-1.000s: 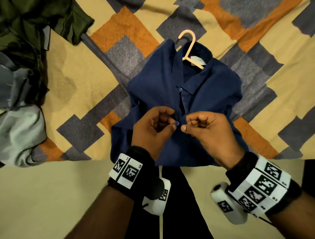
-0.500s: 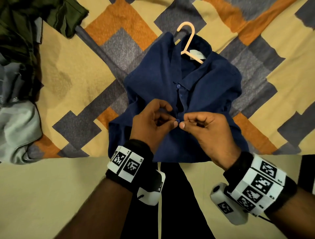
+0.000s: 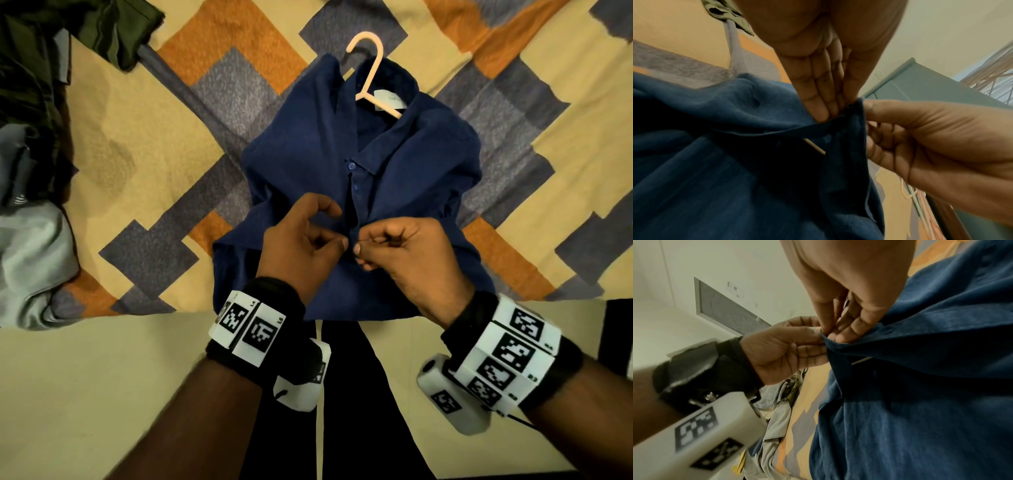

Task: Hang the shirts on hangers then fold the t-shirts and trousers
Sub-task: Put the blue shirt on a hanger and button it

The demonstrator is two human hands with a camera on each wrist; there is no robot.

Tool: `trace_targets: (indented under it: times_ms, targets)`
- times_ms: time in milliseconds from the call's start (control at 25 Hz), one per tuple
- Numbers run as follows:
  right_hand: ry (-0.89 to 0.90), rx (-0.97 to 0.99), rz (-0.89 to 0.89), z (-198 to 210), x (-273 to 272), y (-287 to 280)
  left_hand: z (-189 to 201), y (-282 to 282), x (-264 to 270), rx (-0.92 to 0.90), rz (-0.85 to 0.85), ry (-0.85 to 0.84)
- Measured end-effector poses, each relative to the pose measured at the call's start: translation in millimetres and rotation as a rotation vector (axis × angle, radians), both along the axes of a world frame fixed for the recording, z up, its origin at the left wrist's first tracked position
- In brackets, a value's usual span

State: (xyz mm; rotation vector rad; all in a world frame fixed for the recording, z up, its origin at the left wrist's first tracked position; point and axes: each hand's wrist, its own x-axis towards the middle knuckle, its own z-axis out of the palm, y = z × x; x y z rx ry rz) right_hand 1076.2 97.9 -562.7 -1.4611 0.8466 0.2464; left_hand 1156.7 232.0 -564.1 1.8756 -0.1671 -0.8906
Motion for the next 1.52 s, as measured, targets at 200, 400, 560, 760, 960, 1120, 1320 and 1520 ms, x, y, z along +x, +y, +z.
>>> trace_targets:
  times_ms: [200, 400, 560, 760, 960, 1120, 1320, 1520]
  targets:
    - [0.005, -0.199, 0.064, -6.5, -7.9, 2.7, 4.4, -7.8, -8.2, 0.041, 0.032, -0.005]
    - [-0.031, -0.265, 0.087, -7.1, -10.0, 1.7, 5.3, -8.1, -10.9, 0.056, 0.037, -0.044]
    - [-0.020, -0.171, 0.144, -6.3, -1.6, -4.9, -1.5, -8.5, -12.7, 0.065, 0.011, -0.133]
    - [-0.137, -0.172, 0.215, 6.2, 6.3, -19.7, -13.2, -6.1, -3.1, 0.198, -0.312, -0.226]
    - [-0.104, -0.330, 0.550, 15.1, 12.5, -25.8, -9.7, 13.9, 30.2, 0.378, -0.128, -0.334]
    - [-0.126, -0.336, 0.627, 3.7, 25.3, -21.3, -4.1, 12.4, 50.5, 0.570, 0.098, -0.334]
    - [0.065, -0.517, 0.675, -27.1, 19.7, -18.4, -21.6, 7.9, 91.4, 0.858, 0.118, -0.132]
    - [0.235, -0.647, 0.723, -31.4, 11.1, -8.1, -38.5, 13.2, 82.3, 0.712, 0.284, 0.052]
